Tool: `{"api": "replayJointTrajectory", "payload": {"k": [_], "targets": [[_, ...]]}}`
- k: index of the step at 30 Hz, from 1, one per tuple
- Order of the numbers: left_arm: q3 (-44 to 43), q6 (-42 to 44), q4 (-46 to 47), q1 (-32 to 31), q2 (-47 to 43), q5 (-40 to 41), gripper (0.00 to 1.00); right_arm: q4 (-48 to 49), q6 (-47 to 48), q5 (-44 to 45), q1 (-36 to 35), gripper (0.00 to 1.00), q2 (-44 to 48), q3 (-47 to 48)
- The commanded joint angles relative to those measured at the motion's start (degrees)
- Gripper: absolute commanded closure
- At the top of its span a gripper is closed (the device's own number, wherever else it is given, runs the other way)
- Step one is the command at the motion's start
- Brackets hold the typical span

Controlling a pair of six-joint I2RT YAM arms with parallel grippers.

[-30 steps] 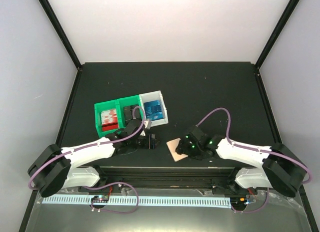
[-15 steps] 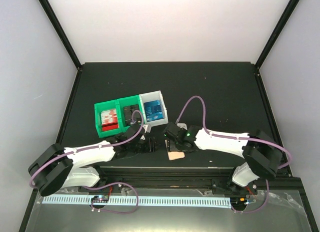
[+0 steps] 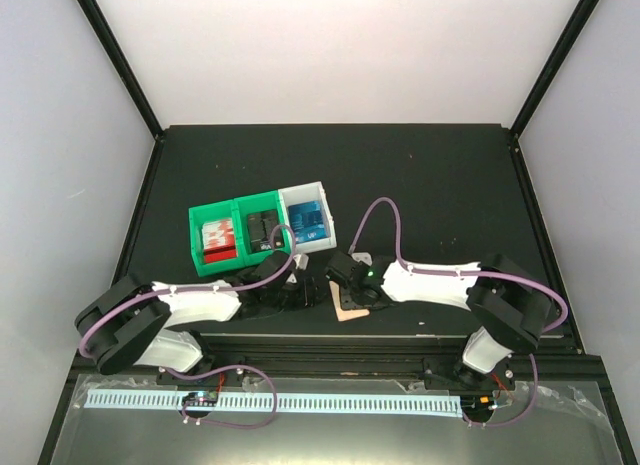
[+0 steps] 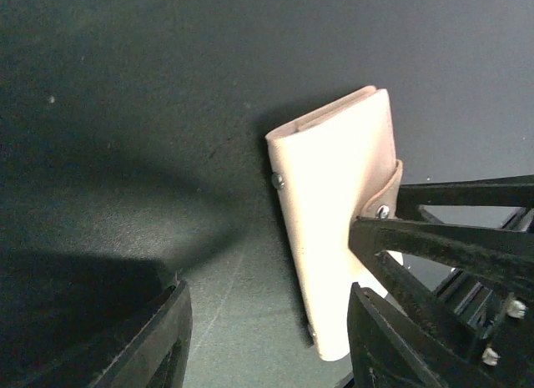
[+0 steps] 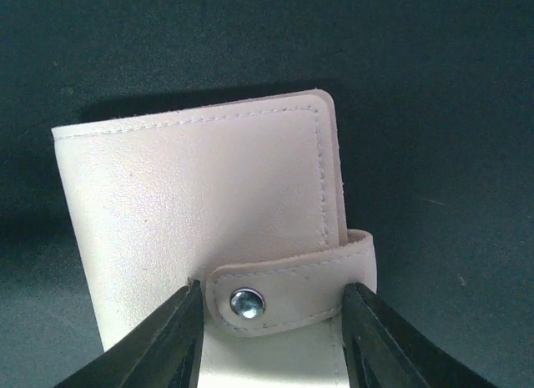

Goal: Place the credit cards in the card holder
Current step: Open the card holder at the center of the board.

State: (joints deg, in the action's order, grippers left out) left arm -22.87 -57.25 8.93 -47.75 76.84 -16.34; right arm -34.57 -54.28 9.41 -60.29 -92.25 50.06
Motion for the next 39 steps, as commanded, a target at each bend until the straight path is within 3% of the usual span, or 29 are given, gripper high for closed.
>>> {"api": "replayJointTrajectory", "payload": {"k": [1,11,19,21,28,34,39], "targets": [[0.61,-1.65,5.26,-0.56,2.35,-2.23,0.47,6.33,-1.06,-1.53,-0.15,0.55,0.15,-2.92],[0.29,-4.38,10.10,-0.94,8.64,-3.52,0.50,16.78,-2.61,-7.71,2.11,0.57,3.29,-8.70],[-0.54,-5.27,13.75,-1.46,13.19,-4.64,0.64,22.41,-2.95,-12.54,3.52,0.57,3.75,-10.92],[-0.51,-5.46,14.17,-1.60,13.71,-4.67,0.72,22.93,-3.06,-12.76,3.60,0.57,3.80,-11.04],[-0.57,-4.44,12.15,-1.65,12.48,-3.29,0.98,14.58,-1.67,-6.01,3.45,0.52,3.76,-7.22],[-0.94,-3.81,10.26,-1.65,9.91,-3.65,0.98,6.74,1.13,-0.55,2.46,0.38,2.15,-1.20],[-1.23,-3.75,8.94,-1.65,7.13,-3.70,0.98,4.68,1.72,0.22,1.81,0.34,-0.39,1.18]]}}
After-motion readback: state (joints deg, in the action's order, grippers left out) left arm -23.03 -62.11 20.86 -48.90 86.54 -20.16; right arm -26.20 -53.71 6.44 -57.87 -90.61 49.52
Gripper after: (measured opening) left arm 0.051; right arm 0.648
